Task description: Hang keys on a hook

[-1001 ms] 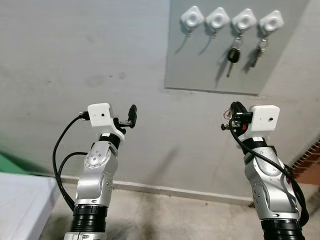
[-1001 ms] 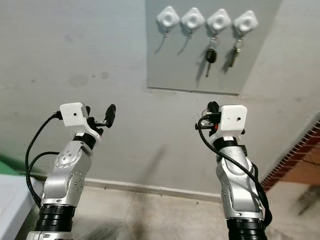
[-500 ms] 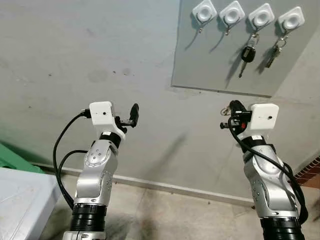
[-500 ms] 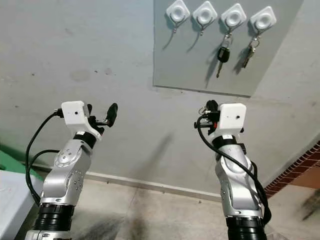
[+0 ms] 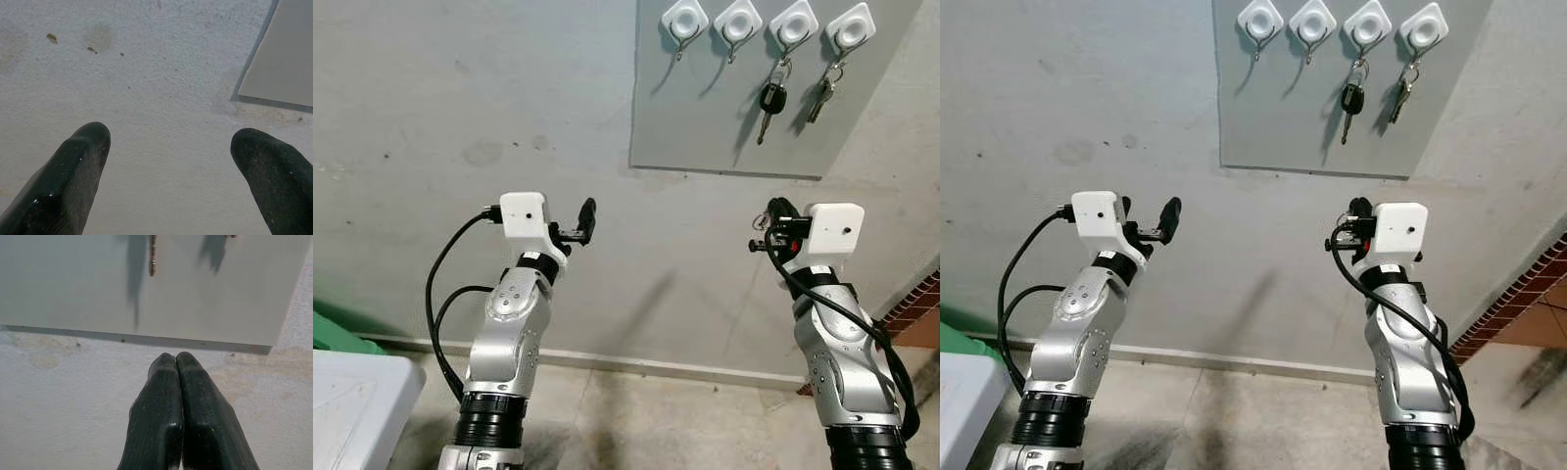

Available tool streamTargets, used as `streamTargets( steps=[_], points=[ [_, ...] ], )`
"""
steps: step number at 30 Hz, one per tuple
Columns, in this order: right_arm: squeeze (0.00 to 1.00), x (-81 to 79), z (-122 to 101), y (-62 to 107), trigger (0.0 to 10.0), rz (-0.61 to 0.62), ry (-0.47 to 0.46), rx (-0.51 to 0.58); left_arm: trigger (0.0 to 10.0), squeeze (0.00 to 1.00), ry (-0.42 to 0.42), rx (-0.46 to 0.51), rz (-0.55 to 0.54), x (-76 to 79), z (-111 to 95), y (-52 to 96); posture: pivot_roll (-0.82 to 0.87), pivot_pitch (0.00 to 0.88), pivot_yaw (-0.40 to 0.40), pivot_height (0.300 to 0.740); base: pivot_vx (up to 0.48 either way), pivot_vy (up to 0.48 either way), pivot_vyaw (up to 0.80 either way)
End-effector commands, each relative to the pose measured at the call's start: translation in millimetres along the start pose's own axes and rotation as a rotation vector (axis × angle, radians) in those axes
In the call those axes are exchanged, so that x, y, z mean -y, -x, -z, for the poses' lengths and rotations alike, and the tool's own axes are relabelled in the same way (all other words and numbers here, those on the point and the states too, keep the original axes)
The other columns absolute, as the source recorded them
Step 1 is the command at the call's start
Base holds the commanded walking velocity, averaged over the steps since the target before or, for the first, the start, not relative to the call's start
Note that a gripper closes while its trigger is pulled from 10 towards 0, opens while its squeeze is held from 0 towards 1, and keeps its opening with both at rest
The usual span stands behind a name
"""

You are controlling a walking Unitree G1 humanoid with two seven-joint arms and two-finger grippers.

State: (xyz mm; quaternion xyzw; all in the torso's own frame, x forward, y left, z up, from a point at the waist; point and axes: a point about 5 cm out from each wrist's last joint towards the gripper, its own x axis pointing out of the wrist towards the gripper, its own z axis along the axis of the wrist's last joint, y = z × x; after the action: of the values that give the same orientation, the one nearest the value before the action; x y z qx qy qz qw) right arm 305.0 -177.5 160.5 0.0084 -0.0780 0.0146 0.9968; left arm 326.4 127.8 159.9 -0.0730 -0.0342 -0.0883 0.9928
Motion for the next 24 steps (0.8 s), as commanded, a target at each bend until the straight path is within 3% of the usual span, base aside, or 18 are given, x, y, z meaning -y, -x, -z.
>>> streamTargets(
  steps=[1, 6, 9, 10, 12, 14, 24],
  points=[
    [0.00, 1.4, -1.8, -0.1, 10.0, 0.009, -0.001, 0.000, 10.0, 0.00, -0.034, -0.006, 0.000, -0.8, -2.5, -3.1, -0.04, 0.030, 0.011, 0.740, 0.000, 0.000, -0.69],
    [0.00, 1.4, -2.1, -0.1, 10.0, 0.010, 0.003, 0.002, 10.0, 0.00, -0.058, 0.000, 0.005, 0.2, -3.0, -2.9, -0.04, 0.031, 0.009, 0.740, 0.000, -0.192, -0.68],
    [0.00, 1.4, -2.5, -0.4, 10.0, 0.010, 0.006, 0.004, 10.0, 0.00, -0.025, 0.011, 0.005, 1.2, -3.8, -2.9, -0.04, 0.030, 0.007, 0.740, 0.000, -0.480, -0.69],
    [0.00, 1.4, -3.2, -0.3, 10.0, 0.007, 0.004, 0.012, 10.0, 0.00, 0.039, 0.021, 0.002, 1.4, -4.4, -2.4, -0.04, 0.030, 0.007, 0.740, 0.000, 0.000, -0.69],
    [0.00, 1.5, -4.5, 0.0, 10.0, 0.005, 0.002, 0.022, 10.0, 0.00, 0.063, 0.018, -0.022, 0.0, -4.4, -2.7, -0.04, 0.029, 0.007, 0.740, 0.000, 0.000, 0.00],
    [0.00, 1.4, -5.8, 0.2, 10.0, 0.001, 0.004, 0.033, 10.0, 0.00, 0.014, 0.003, -0.058, -2.1, -2.8, -3.6, -0.04, 0.029, 0.006, 0.740, 0.000, 0.000, 0.00],
    [0.00, -2.8, -5.6, 0.2, 10.0, -0.023, 0.006, 0.027, 10.0, 0.00, 0.021, 0.000, -0.080, -3.9, -2.6, -3.5, -0.04, 0.025, 0.001, 0.740, 0.000, 0.000, 0.00]
  ],
)
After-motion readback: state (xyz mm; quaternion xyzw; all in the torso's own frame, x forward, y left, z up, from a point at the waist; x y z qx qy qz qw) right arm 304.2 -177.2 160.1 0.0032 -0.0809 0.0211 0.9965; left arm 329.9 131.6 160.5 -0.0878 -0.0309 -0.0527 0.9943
